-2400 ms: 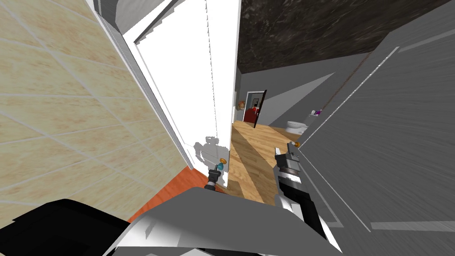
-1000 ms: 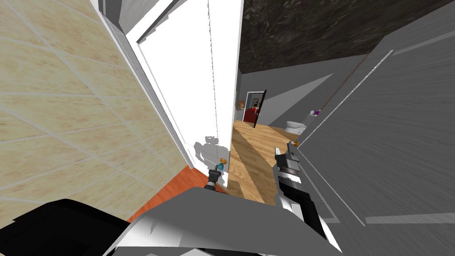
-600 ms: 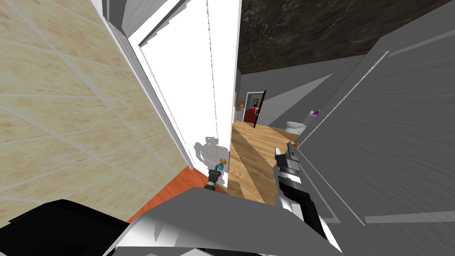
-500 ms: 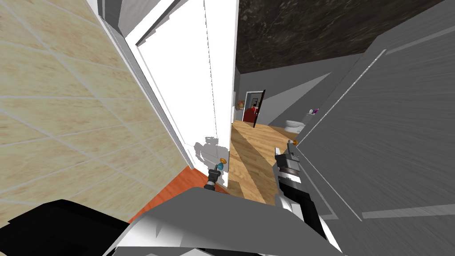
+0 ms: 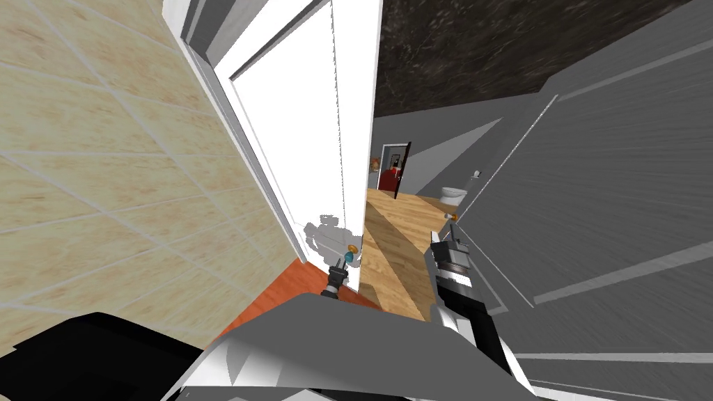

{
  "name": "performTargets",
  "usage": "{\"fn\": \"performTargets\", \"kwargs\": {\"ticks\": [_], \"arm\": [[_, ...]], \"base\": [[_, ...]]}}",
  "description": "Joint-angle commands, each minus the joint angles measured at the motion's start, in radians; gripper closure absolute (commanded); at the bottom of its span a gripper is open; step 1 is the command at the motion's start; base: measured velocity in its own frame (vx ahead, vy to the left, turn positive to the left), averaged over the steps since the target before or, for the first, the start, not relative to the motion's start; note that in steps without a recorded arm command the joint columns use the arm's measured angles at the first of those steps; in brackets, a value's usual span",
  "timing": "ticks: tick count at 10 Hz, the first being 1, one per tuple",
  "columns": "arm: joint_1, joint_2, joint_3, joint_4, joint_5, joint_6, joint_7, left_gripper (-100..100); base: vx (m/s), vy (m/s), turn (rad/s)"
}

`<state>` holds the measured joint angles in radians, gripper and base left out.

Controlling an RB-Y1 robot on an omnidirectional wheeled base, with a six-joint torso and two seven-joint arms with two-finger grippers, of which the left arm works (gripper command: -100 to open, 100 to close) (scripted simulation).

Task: Push the door open

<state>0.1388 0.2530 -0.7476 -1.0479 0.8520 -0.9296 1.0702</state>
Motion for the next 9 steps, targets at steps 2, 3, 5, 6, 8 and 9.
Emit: {"fn": "performTargets", "kwargs": {"ticks": [2,3,5,6,8,9], "arm": [[0.005,0.01,-0.047,-0.034,-0.016,0.019,0.006,-100],[0.005,0.014,-0.058,-0.042,-0.02,0.023,0.009,-100],[-0.004,0.005,-0.046,-0.02,-0.019,0.015,0.013,-100],[-0.006,0.005,-0.044,-0.018,-0.019,0.013,0.014,-100],[-0.011,0.003,-0.04,-0.009,-0.02,0.008,0.018,-100],[-0.014,0.001,-0.037,-0.004,-0.021,0.006,0.02,-100]], "base": [[-0.181,0.055,-0.1],[-0.178,0.073,-0.066],[0.008,0.007,-0.036],[0.176,-0.005,-0.03],[0.177,-0.023,-0.023],[0.19,-0.023,-0.032]]}}
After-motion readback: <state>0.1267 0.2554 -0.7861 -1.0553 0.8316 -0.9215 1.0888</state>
